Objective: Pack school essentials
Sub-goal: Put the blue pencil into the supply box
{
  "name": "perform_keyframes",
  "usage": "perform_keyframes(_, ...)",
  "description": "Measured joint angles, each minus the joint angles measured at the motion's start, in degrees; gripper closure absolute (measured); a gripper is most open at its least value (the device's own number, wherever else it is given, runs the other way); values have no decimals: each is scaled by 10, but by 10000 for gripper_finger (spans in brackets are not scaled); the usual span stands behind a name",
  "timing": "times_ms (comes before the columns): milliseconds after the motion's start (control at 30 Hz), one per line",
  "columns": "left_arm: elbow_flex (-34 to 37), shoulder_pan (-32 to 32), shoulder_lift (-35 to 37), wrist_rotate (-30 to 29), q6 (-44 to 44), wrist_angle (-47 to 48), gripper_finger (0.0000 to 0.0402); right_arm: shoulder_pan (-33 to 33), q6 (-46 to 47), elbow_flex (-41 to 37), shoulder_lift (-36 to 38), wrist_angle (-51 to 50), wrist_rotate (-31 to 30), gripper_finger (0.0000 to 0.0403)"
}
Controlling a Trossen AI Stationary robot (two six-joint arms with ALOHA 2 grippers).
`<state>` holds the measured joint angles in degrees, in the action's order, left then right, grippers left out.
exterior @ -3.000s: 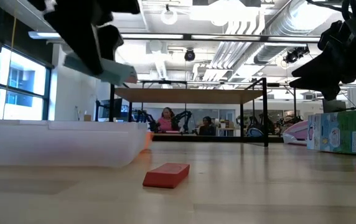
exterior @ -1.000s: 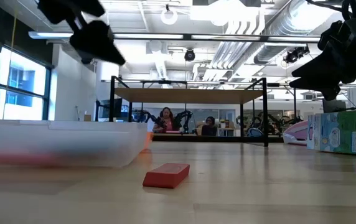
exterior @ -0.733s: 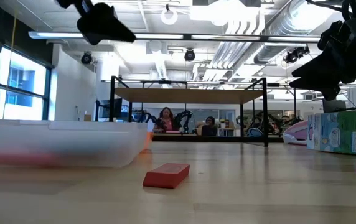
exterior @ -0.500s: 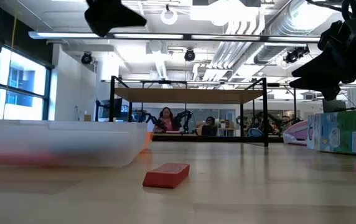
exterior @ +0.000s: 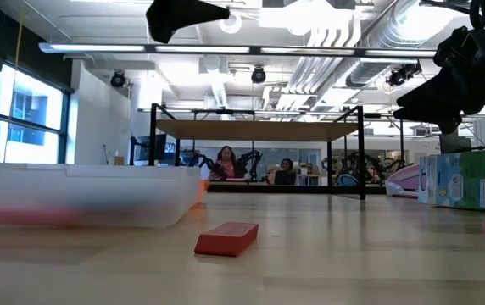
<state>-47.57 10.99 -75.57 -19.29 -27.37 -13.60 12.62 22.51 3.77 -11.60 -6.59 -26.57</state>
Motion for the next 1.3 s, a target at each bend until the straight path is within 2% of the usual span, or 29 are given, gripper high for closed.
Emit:
perform_keyframes(167,0,-20,0,-22,-15,0,2,0,4,0,0,2,-2,238)
perform_keyframes(400,0,-38,0,-45,-28,0,2,0,159,0,0,15,-2,238)
perform_keyframes(700,0,-40,0,-66,-40,1,2,0,280,0,0,21,-5,238)
perform_keyframes(833,0,-40,0,-73,-41,1,2,1,285,2,0,71,55,238)
perform_keyframes(967,0,-40,0,-73,-41,2,2,11,265,46,-8,71,94,238)
perform_keyframes(1133,0,-40,0,-73,-40,3,2,31,240,145,-57,-14,99,238)
perform_keyframes(1300,0,-40,0,-73,-40,3,2,53,310,255,-151,-194,108,238)
